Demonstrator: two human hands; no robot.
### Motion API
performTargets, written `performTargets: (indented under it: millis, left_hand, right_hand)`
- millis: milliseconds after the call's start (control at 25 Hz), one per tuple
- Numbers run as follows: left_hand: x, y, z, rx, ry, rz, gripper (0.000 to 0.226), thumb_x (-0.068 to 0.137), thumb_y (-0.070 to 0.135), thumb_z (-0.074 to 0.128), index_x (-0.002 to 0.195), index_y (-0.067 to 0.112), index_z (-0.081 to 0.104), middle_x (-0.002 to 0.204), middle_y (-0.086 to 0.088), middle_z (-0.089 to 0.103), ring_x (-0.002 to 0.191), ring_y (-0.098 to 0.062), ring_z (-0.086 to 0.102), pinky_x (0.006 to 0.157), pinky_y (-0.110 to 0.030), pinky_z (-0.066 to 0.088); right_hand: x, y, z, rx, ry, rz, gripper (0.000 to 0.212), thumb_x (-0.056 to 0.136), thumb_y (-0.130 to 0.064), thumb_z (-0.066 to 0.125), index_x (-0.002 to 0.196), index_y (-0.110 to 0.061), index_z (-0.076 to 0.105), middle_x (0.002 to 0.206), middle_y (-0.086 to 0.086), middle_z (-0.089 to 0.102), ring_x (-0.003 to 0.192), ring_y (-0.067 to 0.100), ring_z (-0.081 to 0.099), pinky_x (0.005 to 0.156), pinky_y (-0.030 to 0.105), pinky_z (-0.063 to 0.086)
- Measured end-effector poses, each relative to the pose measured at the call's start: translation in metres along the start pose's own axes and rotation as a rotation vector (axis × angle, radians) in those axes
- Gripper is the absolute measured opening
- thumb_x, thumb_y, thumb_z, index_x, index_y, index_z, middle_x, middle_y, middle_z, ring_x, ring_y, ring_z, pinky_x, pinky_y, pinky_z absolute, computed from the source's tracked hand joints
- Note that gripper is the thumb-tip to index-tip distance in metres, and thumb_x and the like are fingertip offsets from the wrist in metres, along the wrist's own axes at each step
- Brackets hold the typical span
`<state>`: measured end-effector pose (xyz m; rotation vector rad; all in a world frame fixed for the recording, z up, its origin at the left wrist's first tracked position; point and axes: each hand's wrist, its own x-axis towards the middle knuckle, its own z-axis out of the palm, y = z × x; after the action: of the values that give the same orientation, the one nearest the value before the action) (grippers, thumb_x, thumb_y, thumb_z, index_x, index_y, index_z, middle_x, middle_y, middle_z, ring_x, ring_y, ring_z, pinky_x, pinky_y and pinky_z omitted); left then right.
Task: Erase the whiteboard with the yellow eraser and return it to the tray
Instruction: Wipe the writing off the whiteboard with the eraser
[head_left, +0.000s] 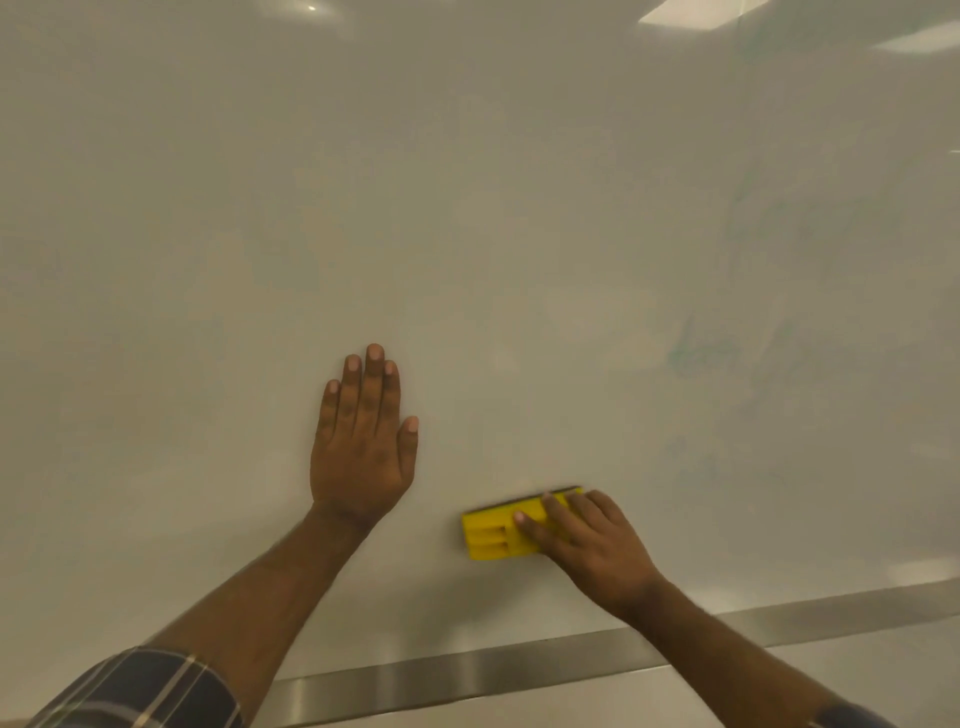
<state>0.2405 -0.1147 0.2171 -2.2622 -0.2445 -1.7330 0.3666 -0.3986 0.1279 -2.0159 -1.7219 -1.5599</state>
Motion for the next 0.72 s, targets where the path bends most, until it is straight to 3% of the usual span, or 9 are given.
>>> performTargets:
  millis: [200,400,560,720]
  left_hand:
    - [-0.002,-0.001,0.001,0.009,0.003,0.016,0.065,0.104,0.031,0.034,0.159,0.002,0.014,0.163,-0.019,0.021,0.158,-0.027,0.004,0.128,-0.044,0.009]
    - [-0.002,0.001,0.002,0.021,-0.009,0.007,0.065,0.105,0.03,0.033,0.159,0.001,0.014,0.164,-0.019,0.02,0.158,-0.028,0.004,0.128,-0.044,0.008]
    - [-0.004,0.002,0.002,0.036,-0.063,0.01,0.066,0.106,0.034,0.029,0.16,0.001,0.01,0.167,-0.017,0.008,0.158,-0.031,0.001,0.128,-0.046,0.006]
    - [-0.006,0.004,-0.004,0.049,-0.14,0.016,0.071,0.106,0.037,0.031,0.16,-0.001,0.005,0.169,-0.018,-0.002,0.157,-0.034,0.0,0.128,-0.048,0.006]
  right_hand:
    - [-0.027,0.047,-0.021,-0.054,-0.015,0.006,0.049,0.092,-0.023,0.06,0.14,-0.028,0.05,0.118,0.011,0.067,0.098,0.034,0.062,0.094,0.042,0.04]
    - [0.031,0.083,-0.052,-0.046,0.074,0.099,0.056,0.09,-0.03,0.069,0.141,-0.022,0.047,0.119,0.015,0.066,0.095,0.036,0.062,0.084,0.042,0.044]
    - [0.091,0.098,-0.066,-0.017,0.182,0.235,0.054,0.094,-0.039,0.063,0.142,-0.018,0.048,0.121,0.014,0.062,0.096,0.033,0.058,0.085,0.041,0.041]
    - [0.112,0.094,-0.082,-0.008,0.146,0.281,0.054,0.096,-0.04,0.058,0.142,-0.014,0.048,0.12,0.015,0.061,0.095,0.034,0.059,0.085,0.042,0.041]
